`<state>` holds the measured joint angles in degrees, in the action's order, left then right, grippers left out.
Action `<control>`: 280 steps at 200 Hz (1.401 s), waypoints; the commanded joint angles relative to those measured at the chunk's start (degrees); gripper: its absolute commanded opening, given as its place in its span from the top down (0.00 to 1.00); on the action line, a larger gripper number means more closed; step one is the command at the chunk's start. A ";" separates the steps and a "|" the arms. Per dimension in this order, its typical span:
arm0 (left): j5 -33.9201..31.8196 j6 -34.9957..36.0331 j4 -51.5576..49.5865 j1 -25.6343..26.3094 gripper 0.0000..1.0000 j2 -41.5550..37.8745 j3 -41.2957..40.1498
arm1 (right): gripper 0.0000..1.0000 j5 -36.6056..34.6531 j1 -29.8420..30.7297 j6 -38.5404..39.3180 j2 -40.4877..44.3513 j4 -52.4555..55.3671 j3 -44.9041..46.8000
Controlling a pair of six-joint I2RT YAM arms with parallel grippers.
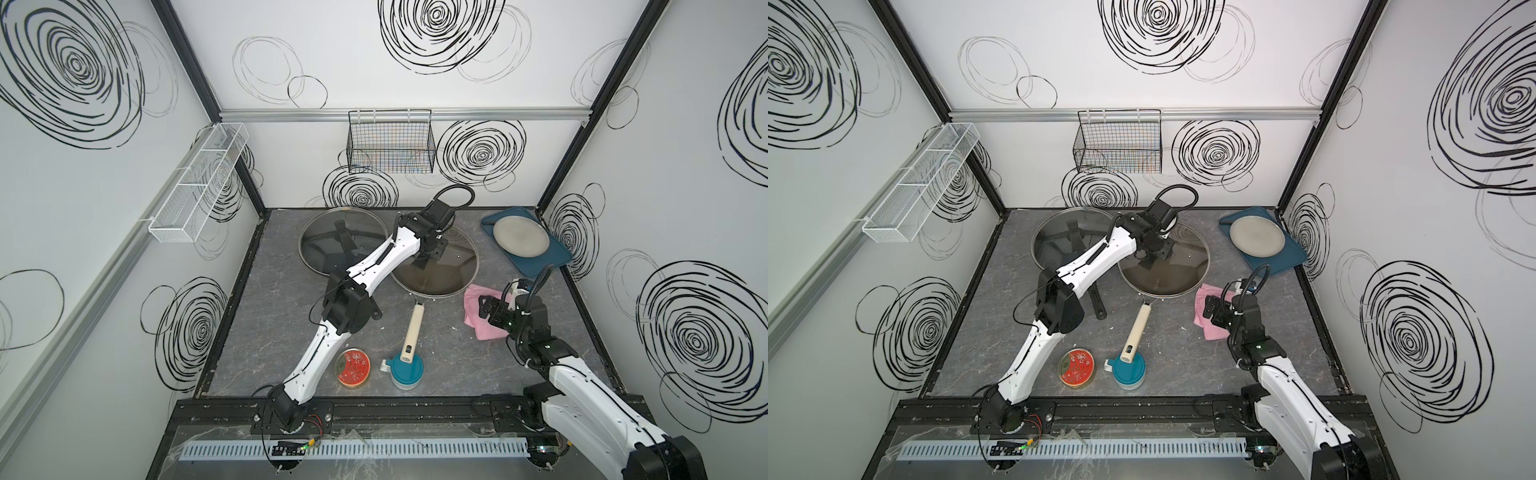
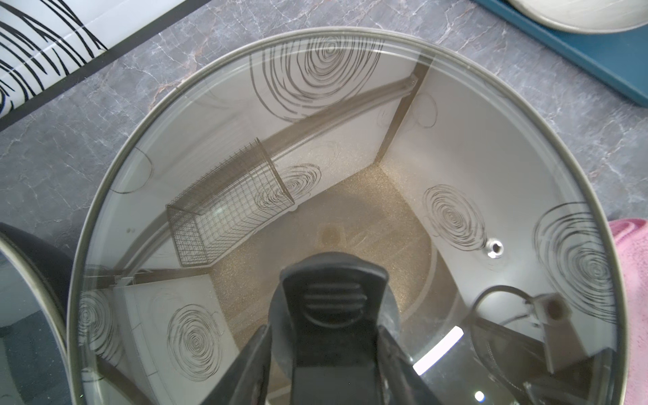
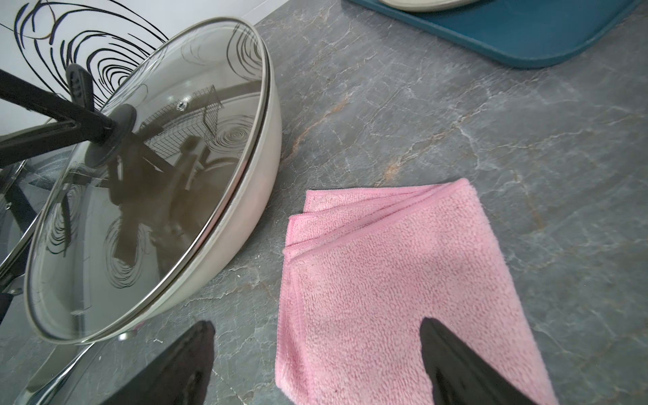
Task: Wipe the pot lid with a cloth
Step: Pick up the pot lid from the cooking pot.
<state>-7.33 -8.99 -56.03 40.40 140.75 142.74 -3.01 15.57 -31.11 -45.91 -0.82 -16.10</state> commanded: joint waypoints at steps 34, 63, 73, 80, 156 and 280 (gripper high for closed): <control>-3.39 1.00 -2.77 -0.94 0.53 1.45 0.32 | 0.05 0.01 -0.16 -0.92 -0.50 -1.44 0.31; -3.22 1.15 -2.51 -1.03 0.58 1.63 0.34 | 0.05 0.02 -0.10 -1.12 -1.01 -1.67 0.45; -2.98 1.09 -2.50 -1.03 0.60 1.68 0.34 | 0.05 0.06 -0.15 -1.22 -1.19 -1.89 0.41; -2.63 1.09 -2.50 -1.11 0.64 1.72 0.34 | 0.05 0.09 -0.11 -1.31 -1.25 -1.92 0.45; -0.38 0.22 -1.52 -1.55 1.00 1.02 -0.24 | 0.05 -0.11 -0.11 -1.41 -1.03 -1.47 -0.13; 3.87 -3.12 11.02 -2.17 1.00 -11.58 -6.16 | 0.07 -3.78 -2.98 0.31 -8.37 5.27 -5.59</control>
<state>-3.77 -10.55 -50.74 39.66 136.25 135.92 -4.36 13.45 -31.20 -52.05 1.48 -19.92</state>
